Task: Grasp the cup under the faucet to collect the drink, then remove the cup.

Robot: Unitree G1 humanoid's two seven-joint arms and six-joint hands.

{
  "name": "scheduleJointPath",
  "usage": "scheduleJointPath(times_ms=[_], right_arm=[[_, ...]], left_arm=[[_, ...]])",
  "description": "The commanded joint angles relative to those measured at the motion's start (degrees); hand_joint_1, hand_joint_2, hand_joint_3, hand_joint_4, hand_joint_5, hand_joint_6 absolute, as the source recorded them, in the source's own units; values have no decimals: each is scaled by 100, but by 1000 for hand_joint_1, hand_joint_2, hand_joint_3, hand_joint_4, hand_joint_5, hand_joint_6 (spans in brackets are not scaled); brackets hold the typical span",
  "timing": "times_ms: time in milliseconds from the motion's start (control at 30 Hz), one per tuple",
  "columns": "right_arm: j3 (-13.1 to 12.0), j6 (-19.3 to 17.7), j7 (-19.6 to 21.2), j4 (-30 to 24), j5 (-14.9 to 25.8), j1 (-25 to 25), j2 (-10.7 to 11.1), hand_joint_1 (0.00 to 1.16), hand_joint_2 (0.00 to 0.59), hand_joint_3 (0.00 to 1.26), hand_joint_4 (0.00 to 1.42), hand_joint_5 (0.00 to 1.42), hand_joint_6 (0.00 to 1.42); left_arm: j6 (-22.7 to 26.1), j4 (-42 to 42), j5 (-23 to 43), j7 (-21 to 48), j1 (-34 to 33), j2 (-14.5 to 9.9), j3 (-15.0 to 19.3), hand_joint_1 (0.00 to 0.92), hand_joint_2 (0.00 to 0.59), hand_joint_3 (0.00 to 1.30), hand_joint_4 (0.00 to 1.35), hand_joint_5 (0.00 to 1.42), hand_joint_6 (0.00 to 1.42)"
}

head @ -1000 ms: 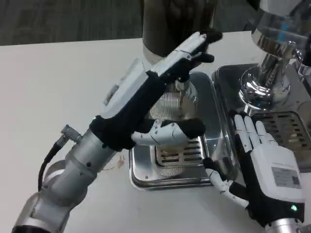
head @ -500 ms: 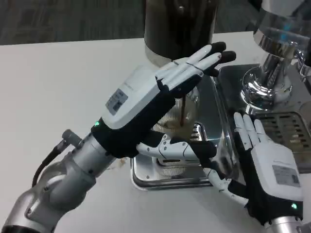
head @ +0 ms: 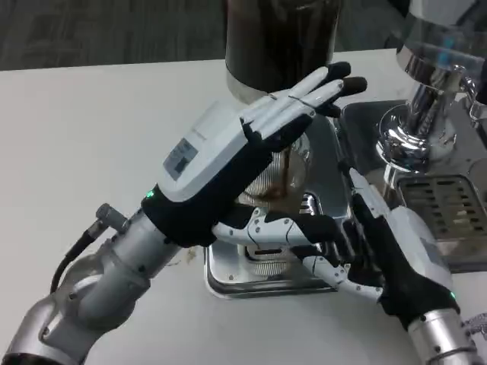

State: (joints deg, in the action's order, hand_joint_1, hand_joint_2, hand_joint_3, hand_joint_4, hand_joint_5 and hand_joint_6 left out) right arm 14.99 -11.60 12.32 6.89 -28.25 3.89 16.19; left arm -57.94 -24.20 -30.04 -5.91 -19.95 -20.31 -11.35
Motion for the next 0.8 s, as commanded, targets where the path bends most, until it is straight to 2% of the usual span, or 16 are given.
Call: scheduleJointPath(times_ms=[33,333,467,800], right_arm=[[-69,13,-269,161,135,-254,-27,558,205,0,0,0,117],[-61,-37,-614,492,213,-672,-93,555,193,0,0,0,85],[7,-155,-642,673,171,-838,-126,556,197,0,0,0,83],[-8,-367,-643,1107,260,-1078,-287,557,196,0,0,0,83]], left_arm=[[34,-112,-48,45,89,-50,-80,0,136,126,0,269,228],[69,-103,-100,-13,57,-88,-34,0,140,135,0,278,231],[89,-64,-109,-47,77,-100,-26,0,144,136,0,279,232],[131,-46,16,-7,104,-121,-19,0,147,145,0,280,234]])
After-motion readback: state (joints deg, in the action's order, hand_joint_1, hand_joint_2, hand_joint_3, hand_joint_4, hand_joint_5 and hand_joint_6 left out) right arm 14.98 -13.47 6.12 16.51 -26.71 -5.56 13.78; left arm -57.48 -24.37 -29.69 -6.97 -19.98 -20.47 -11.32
